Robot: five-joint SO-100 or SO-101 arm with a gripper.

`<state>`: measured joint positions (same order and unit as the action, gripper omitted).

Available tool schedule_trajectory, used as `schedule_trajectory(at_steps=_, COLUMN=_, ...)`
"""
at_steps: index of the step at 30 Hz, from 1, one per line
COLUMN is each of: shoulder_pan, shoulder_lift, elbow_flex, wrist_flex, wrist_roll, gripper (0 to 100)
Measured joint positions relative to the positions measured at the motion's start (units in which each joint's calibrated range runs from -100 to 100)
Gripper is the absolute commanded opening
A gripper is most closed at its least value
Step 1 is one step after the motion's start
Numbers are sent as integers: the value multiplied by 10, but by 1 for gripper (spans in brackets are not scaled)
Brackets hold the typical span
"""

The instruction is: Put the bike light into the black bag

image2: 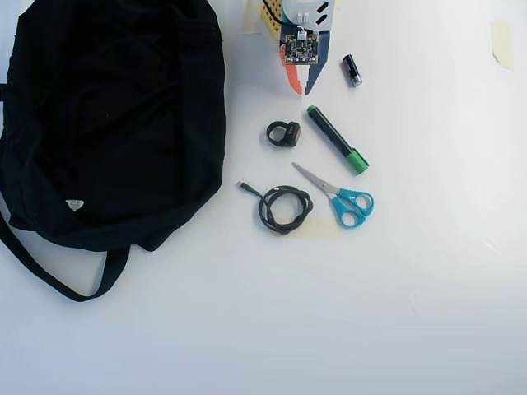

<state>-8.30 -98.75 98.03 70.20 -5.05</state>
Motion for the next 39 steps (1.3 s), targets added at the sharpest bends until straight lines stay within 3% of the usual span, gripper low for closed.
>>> schedule_trajectory(at_steps=10, shoulder_pan=0, shoulder_lift=0, elbow_flex=0, wrist_flex=-21, wrist_roll=-2, gripper=2)
schedule_trajectory(at_steps=23, shoulder_pan=-1, shoulder_lift=23, elbow_flex=-20, wrist_flex=-343, wrist_roll=-2, gripper=2)
schedule_trajectory(at_steps=31, shoulder_pan=-4, shoulder_lift=183, elbow_flex=-142, wrist_flex=-518, wrist_roll=-1, gripper=2)
schedule_trajectory(at_steps=39, shoulder_pan=-5, shoulder_lift=451, elbow_flex=-414, wrist_flex=-563, wrist_roll=0, gripper=2)
